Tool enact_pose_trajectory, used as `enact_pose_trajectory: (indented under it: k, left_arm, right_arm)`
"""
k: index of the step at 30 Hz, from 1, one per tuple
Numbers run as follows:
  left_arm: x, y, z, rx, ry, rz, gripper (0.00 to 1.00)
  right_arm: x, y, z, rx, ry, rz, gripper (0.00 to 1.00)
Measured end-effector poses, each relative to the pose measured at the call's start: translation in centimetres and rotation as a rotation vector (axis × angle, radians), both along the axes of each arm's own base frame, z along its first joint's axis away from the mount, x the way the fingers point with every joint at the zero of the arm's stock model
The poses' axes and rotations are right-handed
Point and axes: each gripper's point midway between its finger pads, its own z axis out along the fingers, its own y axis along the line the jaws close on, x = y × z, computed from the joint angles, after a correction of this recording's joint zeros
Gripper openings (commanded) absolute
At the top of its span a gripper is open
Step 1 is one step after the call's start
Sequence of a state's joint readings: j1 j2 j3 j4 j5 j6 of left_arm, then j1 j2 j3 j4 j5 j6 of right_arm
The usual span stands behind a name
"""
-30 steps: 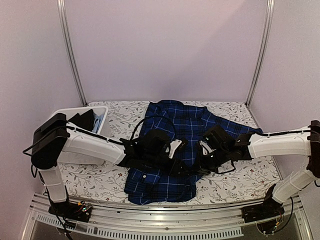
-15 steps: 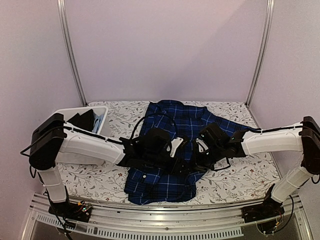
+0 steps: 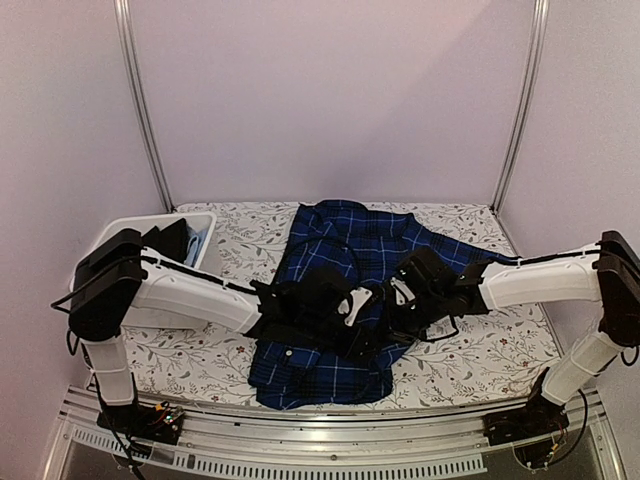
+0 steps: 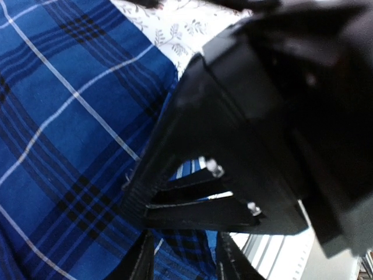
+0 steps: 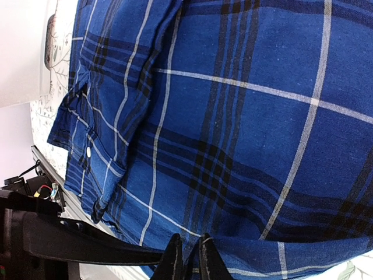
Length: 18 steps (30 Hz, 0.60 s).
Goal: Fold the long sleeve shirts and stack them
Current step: Adjust the corner of the shirt at the corner of the board.
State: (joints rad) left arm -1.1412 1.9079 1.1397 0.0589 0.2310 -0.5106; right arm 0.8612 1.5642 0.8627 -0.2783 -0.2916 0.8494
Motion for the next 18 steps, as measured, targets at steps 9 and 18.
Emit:
enact_pose_trajectory:
  k: [9,18]
  left_arm:
    - [-0.4,0.0,-0.7,0.022,-0.003,-0.002,0.02]
    - [-0.9,0.4,-1.4,-0.034,0.057,-0.007,0.0]
  right_arm:
    - [0.3,0.2,0.2,0.006,-0.012,-0.001,0.25]
    - [-0.5,-1.7,2.4,-0.021,-0.155,0.004,0.42]
